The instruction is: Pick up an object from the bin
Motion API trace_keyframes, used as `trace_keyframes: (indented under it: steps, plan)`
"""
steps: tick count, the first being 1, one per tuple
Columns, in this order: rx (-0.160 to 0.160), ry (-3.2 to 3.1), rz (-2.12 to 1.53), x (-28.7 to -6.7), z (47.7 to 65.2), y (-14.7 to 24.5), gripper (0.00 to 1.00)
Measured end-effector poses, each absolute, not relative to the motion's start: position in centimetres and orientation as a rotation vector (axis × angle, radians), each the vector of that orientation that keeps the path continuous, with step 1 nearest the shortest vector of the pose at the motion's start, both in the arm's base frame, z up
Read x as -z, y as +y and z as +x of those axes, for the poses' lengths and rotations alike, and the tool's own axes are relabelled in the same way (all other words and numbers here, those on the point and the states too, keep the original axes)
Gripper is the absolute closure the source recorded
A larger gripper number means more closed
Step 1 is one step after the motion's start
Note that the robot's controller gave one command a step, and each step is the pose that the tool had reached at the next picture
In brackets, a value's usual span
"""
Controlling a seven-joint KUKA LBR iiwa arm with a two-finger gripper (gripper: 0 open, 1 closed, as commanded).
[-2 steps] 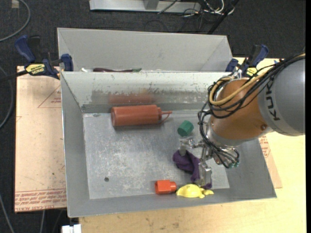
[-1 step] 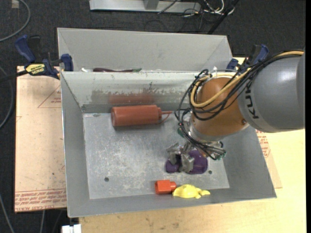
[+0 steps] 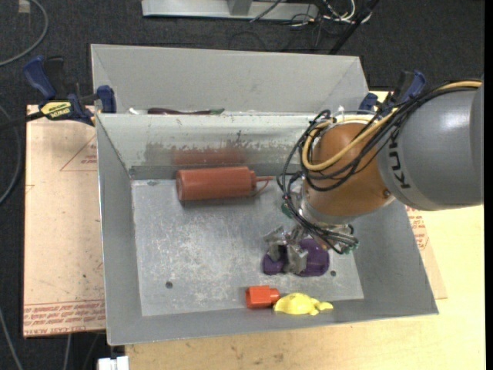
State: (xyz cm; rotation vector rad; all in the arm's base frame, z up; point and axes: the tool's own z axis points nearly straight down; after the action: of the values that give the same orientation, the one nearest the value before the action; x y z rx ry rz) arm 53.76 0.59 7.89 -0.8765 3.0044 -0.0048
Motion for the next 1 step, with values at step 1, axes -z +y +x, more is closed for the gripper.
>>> trace_keyframes:
  steps: [1]
  plan:
    - [0.003,3.001,-0.878,-17.31,53.91,2.01,1.00]
